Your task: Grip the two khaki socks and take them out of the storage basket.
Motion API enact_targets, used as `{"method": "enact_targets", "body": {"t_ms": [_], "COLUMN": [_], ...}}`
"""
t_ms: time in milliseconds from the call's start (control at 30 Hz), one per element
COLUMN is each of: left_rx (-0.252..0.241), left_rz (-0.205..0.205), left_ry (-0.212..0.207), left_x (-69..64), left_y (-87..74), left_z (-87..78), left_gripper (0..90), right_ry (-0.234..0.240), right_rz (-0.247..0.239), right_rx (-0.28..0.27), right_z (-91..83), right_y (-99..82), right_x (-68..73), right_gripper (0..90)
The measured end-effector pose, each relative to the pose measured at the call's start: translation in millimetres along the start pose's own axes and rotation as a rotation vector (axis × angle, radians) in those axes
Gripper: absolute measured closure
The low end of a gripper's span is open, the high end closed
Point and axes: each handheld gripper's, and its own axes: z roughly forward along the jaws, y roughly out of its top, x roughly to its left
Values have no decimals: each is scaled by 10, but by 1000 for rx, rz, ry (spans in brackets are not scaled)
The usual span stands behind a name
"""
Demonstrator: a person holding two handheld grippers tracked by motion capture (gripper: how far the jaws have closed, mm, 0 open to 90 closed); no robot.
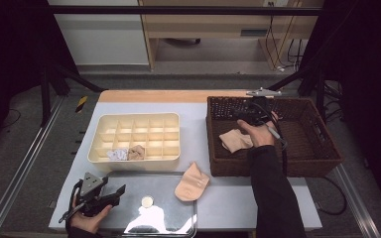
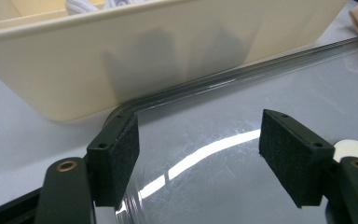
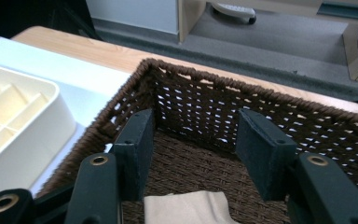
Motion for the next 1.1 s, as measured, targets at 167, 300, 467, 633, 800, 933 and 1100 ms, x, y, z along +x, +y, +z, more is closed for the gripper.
{"method": "enact_targets", "body": {"t_ms": [167,300,467,633,800,933,1100], "left_rx": [0,0,-2,1,0,7,2], "left_rz": [5,4,4,8,9,10,14], "left_ry": [-1,-2,-3,-2,-2,-4,-8], "left_x": [-3,-1,-9,-8,-11,-11,-14], "left_y": [-1,0,-2,-1,-1,0,1], "left_z": [3,1,2,7,4,11,12], "left_gripper": [290,291,293,296,299,301,305], "right_ry": [-9,-27,-38,-38,-32,-39,-21], "right_rz": [12,-3,-47,-17,11,29,46], "right_rx": [11,24,106,146,199,234,283], "right_z": [159,259,375,438,503,526,581], "right_y": [-46,-94,-207,-335,-480,-513,-546], "right_x": [-11,-16,-15,-51,-125,-145,-160], "right_gripper": [446,442,443,453,454,471,484]}}
